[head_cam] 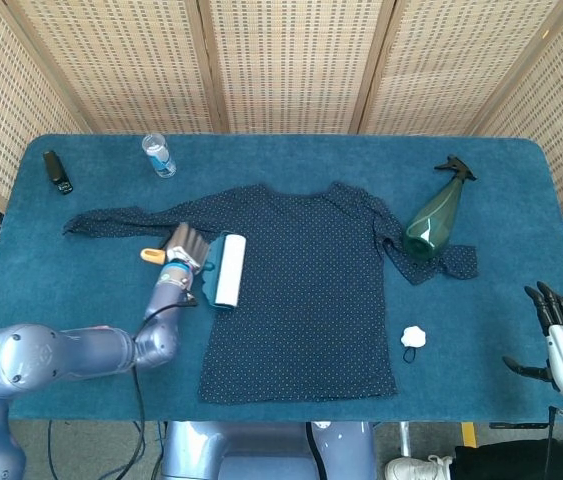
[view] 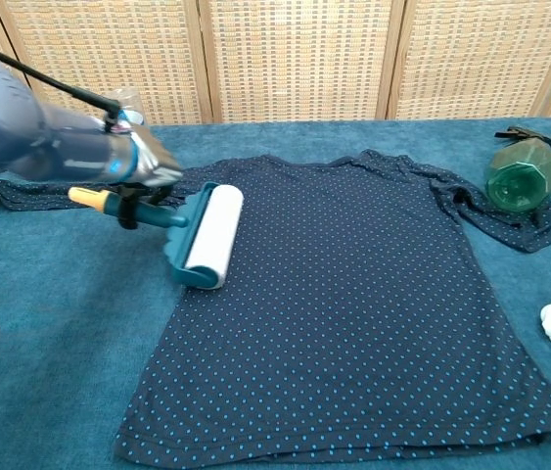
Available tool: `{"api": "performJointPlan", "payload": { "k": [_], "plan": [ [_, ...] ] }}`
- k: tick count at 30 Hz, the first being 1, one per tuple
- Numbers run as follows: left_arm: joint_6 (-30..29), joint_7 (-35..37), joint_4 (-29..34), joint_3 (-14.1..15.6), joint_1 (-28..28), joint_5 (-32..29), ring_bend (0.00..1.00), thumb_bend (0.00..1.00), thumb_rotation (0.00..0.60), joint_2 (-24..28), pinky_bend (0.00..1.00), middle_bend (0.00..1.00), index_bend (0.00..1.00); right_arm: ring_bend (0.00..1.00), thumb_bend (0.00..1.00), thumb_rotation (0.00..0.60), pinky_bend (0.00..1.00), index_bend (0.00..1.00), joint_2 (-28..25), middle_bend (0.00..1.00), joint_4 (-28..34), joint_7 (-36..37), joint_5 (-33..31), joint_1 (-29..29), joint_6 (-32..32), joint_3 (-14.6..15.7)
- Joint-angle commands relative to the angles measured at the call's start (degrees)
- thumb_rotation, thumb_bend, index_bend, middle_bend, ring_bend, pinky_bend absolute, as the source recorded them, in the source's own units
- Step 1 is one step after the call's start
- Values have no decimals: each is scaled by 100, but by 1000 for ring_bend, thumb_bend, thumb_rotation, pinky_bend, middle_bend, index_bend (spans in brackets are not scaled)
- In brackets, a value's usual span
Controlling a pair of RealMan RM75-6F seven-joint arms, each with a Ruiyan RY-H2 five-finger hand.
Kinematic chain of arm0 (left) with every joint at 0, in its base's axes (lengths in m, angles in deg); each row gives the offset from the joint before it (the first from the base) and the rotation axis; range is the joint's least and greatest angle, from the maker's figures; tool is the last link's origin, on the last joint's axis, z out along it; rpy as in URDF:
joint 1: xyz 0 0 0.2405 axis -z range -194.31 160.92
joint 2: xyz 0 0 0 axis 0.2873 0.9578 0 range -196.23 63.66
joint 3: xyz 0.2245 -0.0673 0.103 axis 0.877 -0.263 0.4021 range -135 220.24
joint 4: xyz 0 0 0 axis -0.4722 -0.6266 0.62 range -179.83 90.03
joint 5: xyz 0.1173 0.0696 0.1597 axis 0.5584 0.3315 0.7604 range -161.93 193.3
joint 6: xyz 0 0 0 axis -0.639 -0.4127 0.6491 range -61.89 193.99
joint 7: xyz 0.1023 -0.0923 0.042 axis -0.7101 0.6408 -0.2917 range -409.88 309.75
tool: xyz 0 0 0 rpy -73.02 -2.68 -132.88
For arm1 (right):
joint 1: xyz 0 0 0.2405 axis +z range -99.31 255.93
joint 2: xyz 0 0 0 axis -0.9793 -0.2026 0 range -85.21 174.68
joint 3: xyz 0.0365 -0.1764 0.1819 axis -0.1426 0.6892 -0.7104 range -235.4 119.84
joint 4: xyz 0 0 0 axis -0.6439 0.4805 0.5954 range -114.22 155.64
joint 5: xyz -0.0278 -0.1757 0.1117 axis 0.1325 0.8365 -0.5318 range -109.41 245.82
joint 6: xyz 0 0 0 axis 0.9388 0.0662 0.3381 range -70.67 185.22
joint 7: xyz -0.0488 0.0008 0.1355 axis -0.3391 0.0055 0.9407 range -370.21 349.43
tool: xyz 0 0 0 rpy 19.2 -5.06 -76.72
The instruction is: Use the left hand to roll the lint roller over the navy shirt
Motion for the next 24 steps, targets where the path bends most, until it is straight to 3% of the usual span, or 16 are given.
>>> {"api": "performJointPlan", "payload": {
  "k": [1, 24],
  "plan": [
    [-113, -226, -13, -177, 187, -190, 732, 519, 600, -227, 636, 895, 852, 0, 45, 600, 0, 0, -5, 0, -10, 33, -4, -2, -4, -3],
    [-296, -1265, -858, -1116, 744, -873, 732, 519, 600, -1239, 639, 895, 852, 0, 45, 600, 0, 0, -35, 0, -142, 285, -136, 12, -135, -45]
  ]
}}
